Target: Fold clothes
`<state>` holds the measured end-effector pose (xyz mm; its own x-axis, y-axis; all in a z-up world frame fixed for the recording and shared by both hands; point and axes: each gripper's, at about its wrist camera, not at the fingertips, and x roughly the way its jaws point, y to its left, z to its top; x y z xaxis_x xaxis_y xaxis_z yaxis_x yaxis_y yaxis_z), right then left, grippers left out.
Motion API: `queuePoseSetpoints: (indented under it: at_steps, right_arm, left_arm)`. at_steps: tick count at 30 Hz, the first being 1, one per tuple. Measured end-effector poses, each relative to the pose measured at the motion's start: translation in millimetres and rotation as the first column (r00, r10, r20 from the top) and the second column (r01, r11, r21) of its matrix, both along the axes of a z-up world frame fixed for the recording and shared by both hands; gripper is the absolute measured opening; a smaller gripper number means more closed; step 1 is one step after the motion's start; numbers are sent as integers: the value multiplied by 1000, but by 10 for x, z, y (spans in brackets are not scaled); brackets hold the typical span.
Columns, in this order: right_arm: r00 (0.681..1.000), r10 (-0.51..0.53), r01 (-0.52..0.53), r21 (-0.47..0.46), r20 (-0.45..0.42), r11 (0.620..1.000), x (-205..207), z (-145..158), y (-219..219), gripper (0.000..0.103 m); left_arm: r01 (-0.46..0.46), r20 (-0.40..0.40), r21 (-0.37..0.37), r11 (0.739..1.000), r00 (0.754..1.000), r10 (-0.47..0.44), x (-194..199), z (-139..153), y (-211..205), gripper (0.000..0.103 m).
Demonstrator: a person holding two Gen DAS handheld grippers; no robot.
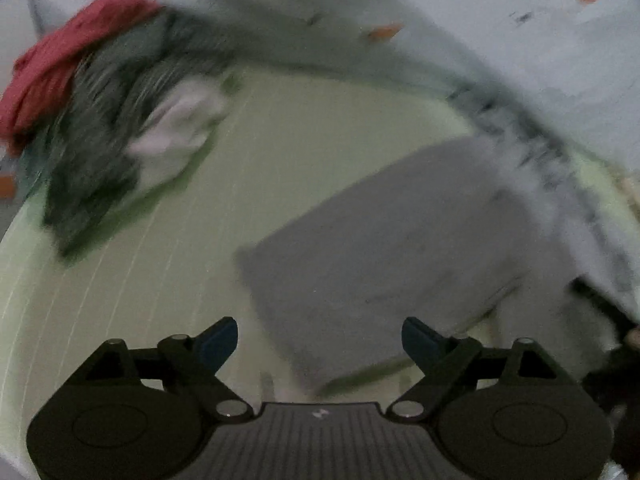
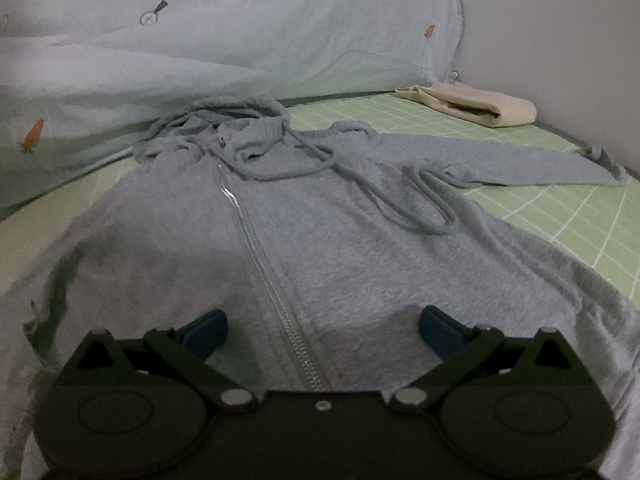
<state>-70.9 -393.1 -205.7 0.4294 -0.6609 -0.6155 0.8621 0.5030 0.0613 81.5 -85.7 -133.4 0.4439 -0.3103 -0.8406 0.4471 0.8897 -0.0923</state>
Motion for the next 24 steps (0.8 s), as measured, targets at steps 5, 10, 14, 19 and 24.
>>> queuePoseSetpoints:
  at_steps: [5, 10, 14, 19, 24]
  right_arm:
    - [997, 81, -81, 35, -12, 996, 11, 88, 68, 103]
    - [957, 291, -291, -17, 13, 957, 187, 348, 493, 103]
    - [869, 495, -495, 10, -17, 869, 480, 394, 804, 103]
    - [793, 599, -599, 39, -111, 800, 698, 301, 1000, 76]
    - [740, 668, -664, 73, -73, 744, 685, 322, 1035, 24]
  left_arm:
    - [-66, -48, 80, 995, 996, 70, 37, -195, 173, 90]
    - [-113, -108, 135, 984, 986, 128, 83, -437, 270, 91]
    - [-110, -92, 160, 981, 988, 125, 39, -468, 267, 100]
    - [-108, -103, 157, 982, 987, 125, 36, -479, 284, 103]
    - [-116, -130, 171, 978, 982, 139, 86, -462, 262, 103]
